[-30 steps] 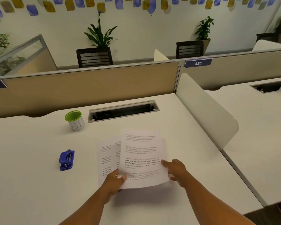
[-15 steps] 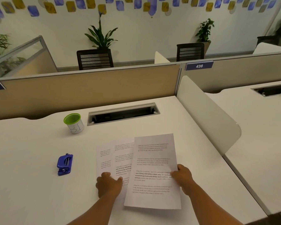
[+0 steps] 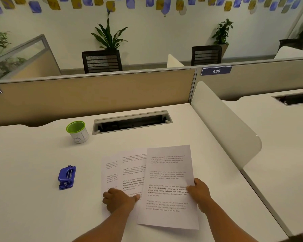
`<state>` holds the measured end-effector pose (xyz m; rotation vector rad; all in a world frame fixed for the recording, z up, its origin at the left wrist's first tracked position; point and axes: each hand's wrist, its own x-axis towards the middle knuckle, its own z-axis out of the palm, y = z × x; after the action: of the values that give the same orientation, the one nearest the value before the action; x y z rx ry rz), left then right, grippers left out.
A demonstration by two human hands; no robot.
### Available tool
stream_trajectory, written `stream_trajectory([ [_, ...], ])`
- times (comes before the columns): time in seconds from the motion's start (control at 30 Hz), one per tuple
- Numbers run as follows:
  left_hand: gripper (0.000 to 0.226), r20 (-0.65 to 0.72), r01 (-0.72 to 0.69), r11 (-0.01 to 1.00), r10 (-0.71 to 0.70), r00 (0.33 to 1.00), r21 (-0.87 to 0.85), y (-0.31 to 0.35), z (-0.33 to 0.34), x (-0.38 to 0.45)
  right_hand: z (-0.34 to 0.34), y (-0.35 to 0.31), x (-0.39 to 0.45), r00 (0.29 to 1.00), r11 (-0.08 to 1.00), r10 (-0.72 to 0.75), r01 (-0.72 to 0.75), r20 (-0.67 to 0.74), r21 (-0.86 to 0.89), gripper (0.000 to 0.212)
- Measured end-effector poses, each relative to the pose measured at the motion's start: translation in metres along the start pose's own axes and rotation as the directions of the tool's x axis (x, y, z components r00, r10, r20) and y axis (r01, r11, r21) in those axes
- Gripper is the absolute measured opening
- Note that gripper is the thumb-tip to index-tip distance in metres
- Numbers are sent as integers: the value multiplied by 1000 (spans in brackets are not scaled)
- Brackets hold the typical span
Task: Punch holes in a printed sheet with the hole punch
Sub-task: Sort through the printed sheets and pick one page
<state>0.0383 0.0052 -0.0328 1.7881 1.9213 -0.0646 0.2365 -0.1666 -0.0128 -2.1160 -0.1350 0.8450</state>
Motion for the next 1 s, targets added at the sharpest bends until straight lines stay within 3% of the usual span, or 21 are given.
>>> stream_trajectory([
  [0.23,97,102,53,987,-37,994,-154,6,0,5,-2,-2,2,1000,1000,5,-5,-31,27,19],
  [0.37,59,170,33,965,12,985,-260,4,1,9,-2,-2,4,1000,1000,2,-2,-6,17,20],
  [0.43,41,141,-6,950,53,989,-314,1,-2,14,-2,-2,5,1000,1000,4,-4,-1,12,22],
  [0.6,41,-37,-57,900,46,998,-433,7,-34,33,-1,-3,6,999,1000,16,-16,-29,5,24],
  [0.83,35,-295,-368,641,224,929,-674,37,-94,59,15,-13,5,1000,1000,5,-5,-2,19,24],
  [1.0,23,-190,-273,369,245,951,-889,53,-118,55,27,-21,6,999,1000,-10,9,33,14,24],
])
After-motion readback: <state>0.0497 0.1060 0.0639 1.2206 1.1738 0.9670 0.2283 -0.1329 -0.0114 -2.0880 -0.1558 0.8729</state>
